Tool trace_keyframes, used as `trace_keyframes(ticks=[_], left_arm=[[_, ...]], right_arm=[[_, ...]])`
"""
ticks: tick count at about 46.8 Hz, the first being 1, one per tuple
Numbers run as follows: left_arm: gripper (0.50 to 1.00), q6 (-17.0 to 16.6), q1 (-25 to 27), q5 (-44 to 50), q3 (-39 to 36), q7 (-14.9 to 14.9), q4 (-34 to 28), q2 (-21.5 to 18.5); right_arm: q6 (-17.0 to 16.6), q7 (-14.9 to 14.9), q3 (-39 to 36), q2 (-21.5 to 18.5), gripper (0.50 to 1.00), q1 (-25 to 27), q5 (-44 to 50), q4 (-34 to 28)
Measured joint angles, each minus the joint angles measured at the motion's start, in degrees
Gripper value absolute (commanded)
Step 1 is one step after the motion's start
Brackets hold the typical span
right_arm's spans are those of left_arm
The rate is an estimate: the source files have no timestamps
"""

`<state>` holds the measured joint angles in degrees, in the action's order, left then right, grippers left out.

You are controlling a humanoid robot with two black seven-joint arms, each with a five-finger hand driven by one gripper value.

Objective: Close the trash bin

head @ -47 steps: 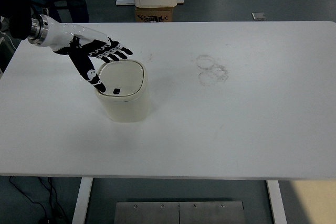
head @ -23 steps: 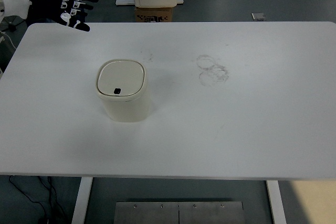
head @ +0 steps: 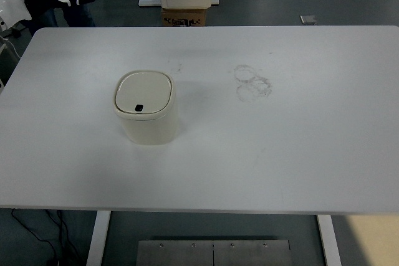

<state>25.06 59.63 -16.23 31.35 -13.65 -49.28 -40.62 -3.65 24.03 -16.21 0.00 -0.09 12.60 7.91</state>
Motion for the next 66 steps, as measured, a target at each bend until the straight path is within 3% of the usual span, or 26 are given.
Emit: trace_keyframes(ticks=[8,17,25,39,66], left_arm=[[1.0,-0.6,-4.4,9.7,3.6,-0.2,5.2,3.7],[1.0,-0.7,-8.5,20.5,4.0,-4.7,13.4,8.9],[1.0,0.0,-9.7,22.4,5.9,-6.0,22.1,13.3],[1.0,1.9,-10.4,23.8,6.4,-6.0,31.2,19.2],[1.0,1.6,-10.9,27.2,6.7,-3.3,34.1,24.6]], right_arm=[[0.0,0.0,0.0,0.0,0.991,0.0,0.0,0.0],[0.0,0.0,0.0,0.0,0.991,0.0,0.0,0.0],[0.0,0.0,0.0,0.0,0.991,0.0,0.0,0.0],[0.0,0.0,0.0,0.0,0.991,0.0,0.0,0.0],[-0.3,0.0,-0.4,0.0,0.991,-0.1,-0.2,0.1]])
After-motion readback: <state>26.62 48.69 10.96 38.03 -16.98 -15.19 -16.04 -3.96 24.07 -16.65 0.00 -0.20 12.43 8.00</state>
